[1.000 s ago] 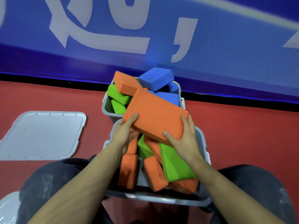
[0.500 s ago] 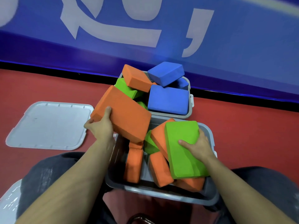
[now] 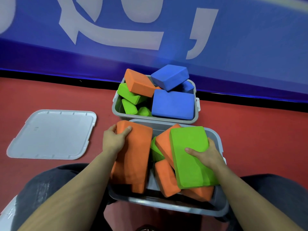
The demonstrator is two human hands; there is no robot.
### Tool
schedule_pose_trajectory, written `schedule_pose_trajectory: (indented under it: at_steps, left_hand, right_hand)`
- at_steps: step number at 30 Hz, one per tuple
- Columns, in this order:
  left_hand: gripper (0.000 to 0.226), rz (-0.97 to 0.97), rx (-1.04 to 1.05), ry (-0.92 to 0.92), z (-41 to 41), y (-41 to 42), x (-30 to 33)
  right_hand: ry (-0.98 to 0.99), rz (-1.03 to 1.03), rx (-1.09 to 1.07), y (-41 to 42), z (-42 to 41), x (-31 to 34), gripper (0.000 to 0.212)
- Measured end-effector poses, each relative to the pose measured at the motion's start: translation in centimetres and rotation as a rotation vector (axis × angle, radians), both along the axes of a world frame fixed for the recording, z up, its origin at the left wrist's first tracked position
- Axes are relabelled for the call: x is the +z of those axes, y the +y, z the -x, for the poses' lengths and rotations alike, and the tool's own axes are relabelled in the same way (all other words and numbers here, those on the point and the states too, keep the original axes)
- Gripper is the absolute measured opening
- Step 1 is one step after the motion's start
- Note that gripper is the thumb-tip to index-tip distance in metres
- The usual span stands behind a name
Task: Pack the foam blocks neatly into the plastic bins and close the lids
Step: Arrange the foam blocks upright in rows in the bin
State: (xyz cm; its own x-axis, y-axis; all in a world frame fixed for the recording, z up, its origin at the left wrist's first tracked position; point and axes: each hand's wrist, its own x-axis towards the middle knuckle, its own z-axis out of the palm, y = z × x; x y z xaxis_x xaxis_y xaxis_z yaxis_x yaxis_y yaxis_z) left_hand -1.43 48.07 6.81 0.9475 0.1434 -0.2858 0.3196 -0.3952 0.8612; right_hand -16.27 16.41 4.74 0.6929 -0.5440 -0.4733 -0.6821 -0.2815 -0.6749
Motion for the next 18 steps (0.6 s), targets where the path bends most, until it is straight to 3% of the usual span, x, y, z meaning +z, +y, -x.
schedule_pose_trajectory:
  at_steps: [6, 11, 15, 18]
  left_hand:
    - [0.084, -0.265, -0.117, 0.062, -0.5, 0.0, -2.0]
    - [0.102, -0.487, -0.236, 0.217, 0.9, -0.4, -3.1]
    - [0.108, -0.657, -0.250, 0.201, 1.7, -1.0, -2.9]
    - [0.101, -0.668, -0.264, 0.074, 2.1, -2.3, -2.4]
  right_hand:
    - [-0.026, 0.036, -0.003, 0.2, 0.4, 0.3, 0.111]
    - [-0.028, 0.036, -0.002, 0.1, 0.3, 0.2, 0.113]
    - [0.020, 0.045, -0.019, 0.0, 0.3, 0.0, 0.124]
    - [0.048, 0.017, -0.057, -0.2, 0.6, -0.3, 0.136]
